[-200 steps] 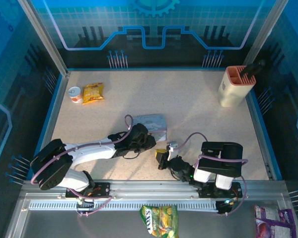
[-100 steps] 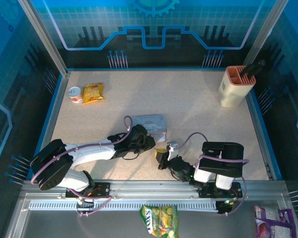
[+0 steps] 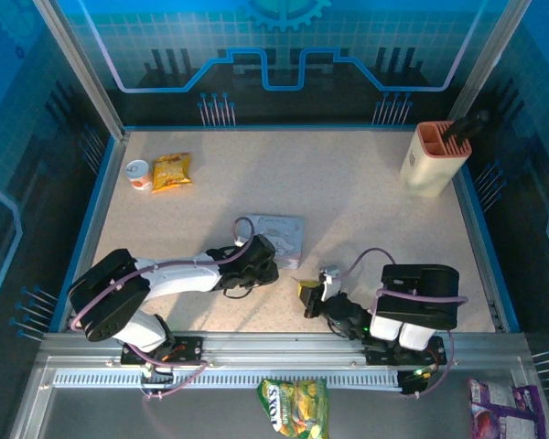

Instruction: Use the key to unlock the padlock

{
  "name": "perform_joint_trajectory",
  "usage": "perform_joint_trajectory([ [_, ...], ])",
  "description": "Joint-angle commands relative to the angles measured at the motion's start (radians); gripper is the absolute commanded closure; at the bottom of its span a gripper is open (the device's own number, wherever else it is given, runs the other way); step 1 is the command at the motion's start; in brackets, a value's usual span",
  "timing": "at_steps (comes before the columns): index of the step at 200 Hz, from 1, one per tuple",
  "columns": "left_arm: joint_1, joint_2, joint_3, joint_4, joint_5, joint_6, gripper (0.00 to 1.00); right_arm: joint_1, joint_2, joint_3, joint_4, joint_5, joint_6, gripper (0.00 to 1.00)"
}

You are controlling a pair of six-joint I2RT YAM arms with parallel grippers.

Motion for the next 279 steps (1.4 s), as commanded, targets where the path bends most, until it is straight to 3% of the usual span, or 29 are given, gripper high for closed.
perform_joint_trajectory([
  [1,0.007,0.014,0.035,-0.06,-0.048,0.061,0.79,0.007,-0.055,-0.007,-0.066,0.0,0.048,1.0],
  [31,0.007,0.038,0.048,-0.101,-0.064,0.09,0.78,0.003,-0.215,0.011,-0.274,-0.006,0.045,1.0],
  [63,0.006,0.052,0.067,-0.13,-0.06,0.128,0.76,-0.006,-0.55,0.118,-0.851,0.003,0.021,1.0],
  [80,0.003,0.037,0.059,-0.118,-0.044,0.155,0.73,-0.031,-0.719,0.145,-1.042,-0.026,-0.034,1.0],
  [121,-0.018,-0.032,-0.014,-0.04,-0.056,0.242,0.57,-0.104,-1.022,0.191,-1.45,-0.078,-0.056,1.0],
  [154,-0.038,-0.171,-0.139,0.1,-0.081,0.315,0.46,-0.128,-1.156,0.204,-1.557,-0.069,-0.067,1.0],
  [199,-0.038,-0.473,-0.323,0.285,-0.025,0.451,0.38,-0.143,-1.162,0.223,-1.568,-0.099,-0.044,1.0],
  [228,-0.027,-0.677,-0.405,0.26,-0.064,0.561,0.31,-0.2,-1.202,0.258,-1.589,-0.211,-0.044,1.0],
  [279,0.068,-0.907,-0.541,0.287,0.016,0.563,0.29,-0.213,-1.218,0.292,-1.666,-0.202,-0.028,1.0],
])
